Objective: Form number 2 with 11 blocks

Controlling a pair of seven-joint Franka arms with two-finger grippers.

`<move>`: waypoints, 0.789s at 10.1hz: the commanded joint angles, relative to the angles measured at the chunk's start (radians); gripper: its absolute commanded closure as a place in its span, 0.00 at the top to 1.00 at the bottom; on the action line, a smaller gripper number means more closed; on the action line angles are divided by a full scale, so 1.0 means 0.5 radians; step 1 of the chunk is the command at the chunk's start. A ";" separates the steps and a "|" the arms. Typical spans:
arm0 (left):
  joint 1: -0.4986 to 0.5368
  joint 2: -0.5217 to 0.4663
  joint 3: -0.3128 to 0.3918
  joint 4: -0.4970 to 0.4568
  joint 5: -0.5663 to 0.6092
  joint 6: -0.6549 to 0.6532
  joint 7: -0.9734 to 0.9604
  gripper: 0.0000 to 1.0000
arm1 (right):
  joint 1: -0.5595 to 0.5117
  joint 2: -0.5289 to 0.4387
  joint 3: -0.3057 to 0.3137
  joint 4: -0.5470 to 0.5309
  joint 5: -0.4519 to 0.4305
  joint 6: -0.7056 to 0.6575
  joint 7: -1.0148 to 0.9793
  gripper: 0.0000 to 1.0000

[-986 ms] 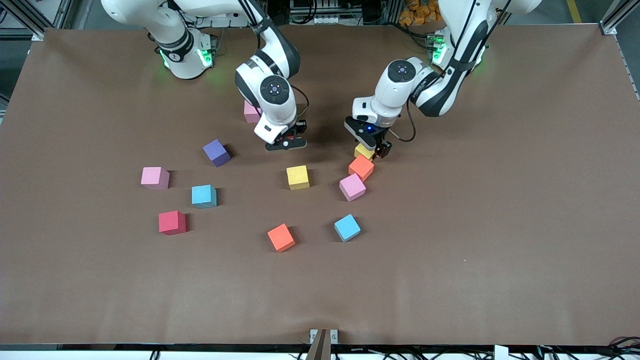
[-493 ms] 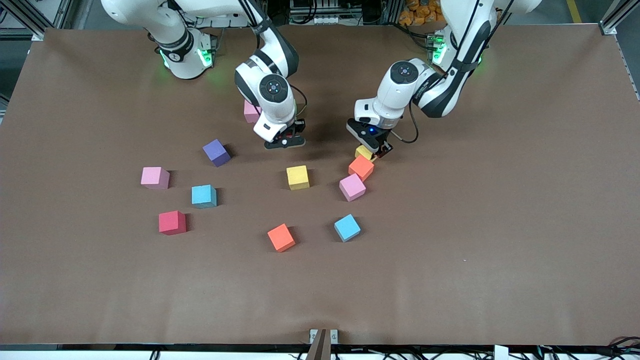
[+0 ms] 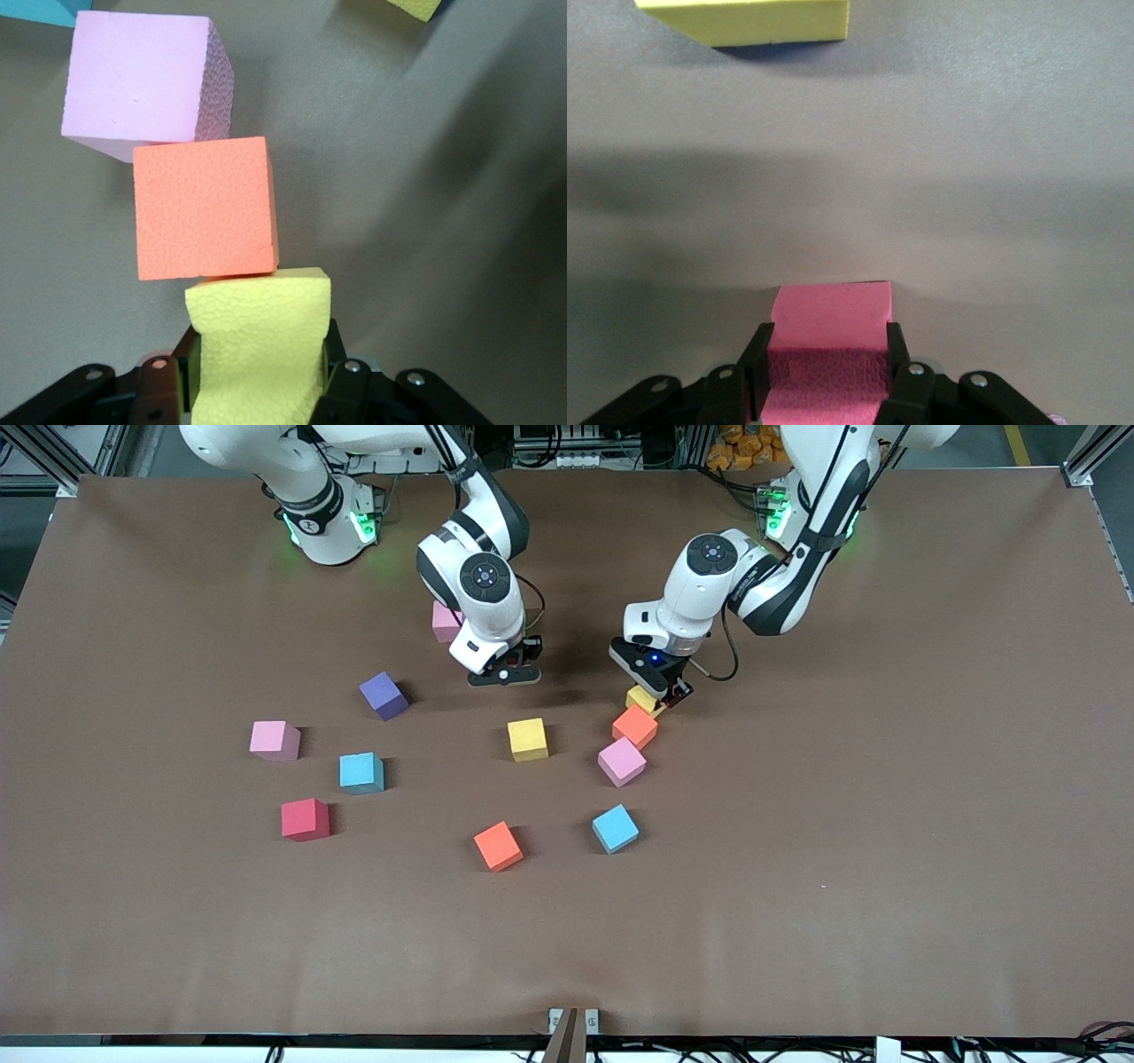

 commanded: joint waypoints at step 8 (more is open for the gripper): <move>-0.024 -0.021 -0.099 0.517 0.026 -0.817 -0.017 0.04 | 0.057 -0.114 -0.012 -0.118 0.014 0.029 0.046 0.00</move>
